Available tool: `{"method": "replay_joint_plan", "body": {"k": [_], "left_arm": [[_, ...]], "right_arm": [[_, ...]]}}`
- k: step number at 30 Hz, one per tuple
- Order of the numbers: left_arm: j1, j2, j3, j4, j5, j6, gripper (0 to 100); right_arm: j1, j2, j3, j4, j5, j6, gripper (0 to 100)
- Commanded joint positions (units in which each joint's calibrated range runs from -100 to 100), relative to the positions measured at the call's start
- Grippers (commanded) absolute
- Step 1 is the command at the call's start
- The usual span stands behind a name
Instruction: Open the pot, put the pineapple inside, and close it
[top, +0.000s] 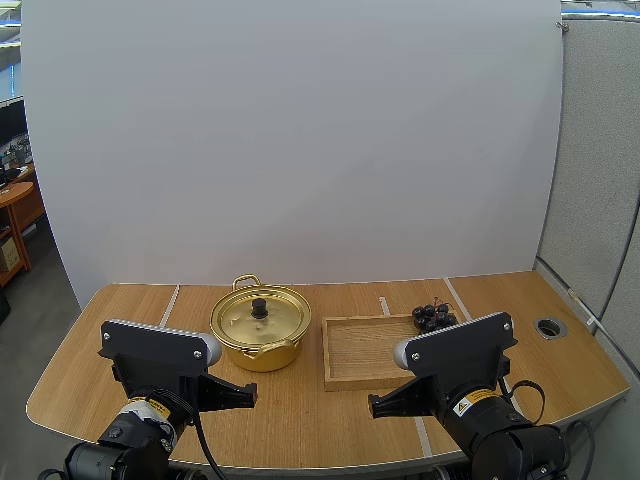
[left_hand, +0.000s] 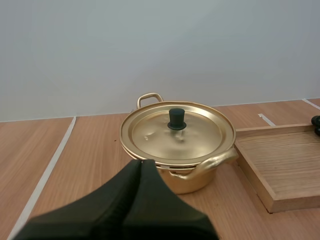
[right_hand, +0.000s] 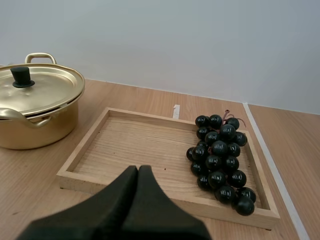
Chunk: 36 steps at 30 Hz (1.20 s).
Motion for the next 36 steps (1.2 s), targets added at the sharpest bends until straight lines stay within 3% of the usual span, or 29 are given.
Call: {"method": "replay_joint_plan", "body": {"k": [1,36], "left_arm": [[0.03,-0.3,0.1,0.3,0.6,-0.8,0],[0.03,-0.3,0.1,0.3,-1.1,-0.8,0]], "right_arm": [[-0.2,-0.4,0.3,-0.1,0.4,0.1,0],[-0.2,-0.4,0.3,-0.1,0.4,0.1,0]]}}
